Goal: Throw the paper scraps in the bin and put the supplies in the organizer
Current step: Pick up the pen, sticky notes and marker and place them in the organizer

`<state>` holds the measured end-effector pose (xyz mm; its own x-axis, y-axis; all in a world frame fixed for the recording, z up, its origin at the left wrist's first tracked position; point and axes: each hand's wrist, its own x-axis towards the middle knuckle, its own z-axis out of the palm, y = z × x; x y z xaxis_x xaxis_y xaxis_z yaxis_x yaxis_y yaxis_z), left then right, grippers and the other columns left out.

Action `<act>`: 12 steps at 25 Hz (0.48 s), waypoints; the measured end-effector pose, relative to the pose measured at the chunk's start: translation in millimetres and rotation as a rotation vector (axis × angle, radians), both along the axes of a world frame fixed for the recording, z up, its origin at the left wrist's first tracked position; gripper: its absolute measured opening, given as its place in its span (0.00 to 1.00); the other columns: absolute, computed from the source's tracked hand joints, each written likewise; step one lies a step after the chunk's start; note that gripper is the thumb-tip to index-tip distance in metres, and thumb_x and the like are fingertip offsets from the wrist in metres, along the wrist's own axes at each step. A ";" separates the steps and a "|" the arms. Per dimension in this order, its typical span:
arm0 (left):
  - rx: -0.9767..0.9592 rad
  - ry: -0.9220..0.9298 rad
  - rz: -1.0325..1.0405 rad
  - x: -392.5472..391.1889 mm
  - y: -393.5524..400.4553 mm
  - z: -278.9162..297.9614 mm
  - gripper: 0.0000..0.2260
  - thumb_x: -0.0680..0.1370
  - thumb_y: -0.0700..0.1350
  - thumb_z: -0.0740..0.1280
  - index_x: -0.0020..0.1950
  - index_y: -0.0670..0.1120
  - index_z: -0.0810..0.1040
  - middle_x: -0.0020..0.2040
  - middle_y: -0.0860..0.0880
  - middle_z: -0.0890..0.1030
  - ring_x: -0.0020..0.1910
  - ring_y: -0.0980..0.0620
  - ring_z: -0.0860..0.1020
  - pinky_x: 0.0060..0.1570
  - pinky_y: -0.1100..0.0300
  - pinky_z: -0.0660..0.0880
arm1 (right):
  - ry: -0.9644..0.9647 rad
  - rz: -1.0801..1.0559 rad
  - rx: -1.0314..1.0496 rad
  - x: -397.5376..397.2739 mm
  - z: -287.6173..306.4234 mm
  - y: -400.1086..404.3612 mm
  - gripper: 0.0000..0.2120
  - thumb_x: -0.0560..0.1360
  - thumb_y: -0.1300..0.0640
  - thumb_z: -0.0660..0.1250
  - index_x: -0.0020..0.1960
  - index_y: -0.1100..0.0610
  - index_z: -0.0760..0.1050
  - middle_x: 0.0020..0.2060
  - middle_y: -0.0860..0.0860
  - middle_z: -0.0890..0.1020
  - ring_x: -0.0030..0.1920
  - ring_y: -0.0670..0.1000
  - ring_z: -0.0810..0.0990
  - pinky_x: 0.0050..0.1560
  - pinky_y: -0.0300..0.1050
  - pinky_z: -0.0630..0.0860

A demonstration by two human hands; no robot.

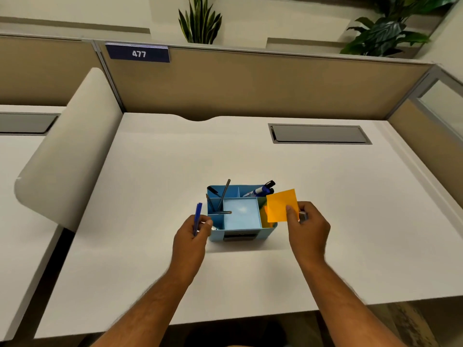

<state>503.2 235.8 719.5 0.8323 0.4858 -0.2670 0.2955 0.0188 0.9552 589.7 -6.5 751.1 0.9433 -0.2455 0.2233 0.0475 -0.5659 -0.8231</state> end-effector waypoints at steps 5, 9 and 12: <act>-0.148 0.059 0.055 2.0 -2.4 -6.3 0.15 0.87 0.44 0.55 0.54 0.48 0.82 0.41 0.46 0.79 0.37 0.52 0.72 0.34 0.61 0.69 | 0.100 0.006 -0.176 14.4 -20.8 16.6 0.06 0.76 0.54 0.72 0.41 0.52 0.78 0.36 0.48 0.83 0.39 0.51 0.82 0.34 0.43 0.73; -0.155 0.079 0.036 0.0 -2.5 -5.6 0.14 0.86 0.42 0.58 0.58 0.50 0.83 0.41 0.48 0.77 0.35 0.53 0.71 0.29 0.62 0.70 | 0.201 0.124 -0.415 11.0 -23.5 26.6 0.08 0.78 0.46 0.70 0.51 0.50 0.80 0.47 0.47 0.80 0.43 0.52 0.81 0.40 0.48 0.77; -0.090 0.000 -0.025 -2.1 0.7 -2.9 0.09 0.85 0.42 0.65 0.59 0.53 0.83 0.48 0.50 0.83 0.43 0.53 0.80 0.37 0.60 0.81 | -0.030 0.088 -0.203 5.7 -7.4 29.7 0.07 0.80 0.46 0.70 0.49 0.49 0.80 0.45 0.45 0.81 0.43 0.48 0.82 0.40 0.50 0.81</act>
<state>501.1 236.4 716.6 0.8440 0.4389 -0.3081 0.2965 0.0969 0.9501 595.4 23.2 743.7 0.9512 -0.1093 0.2885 0.1273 -0.7128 -0.6898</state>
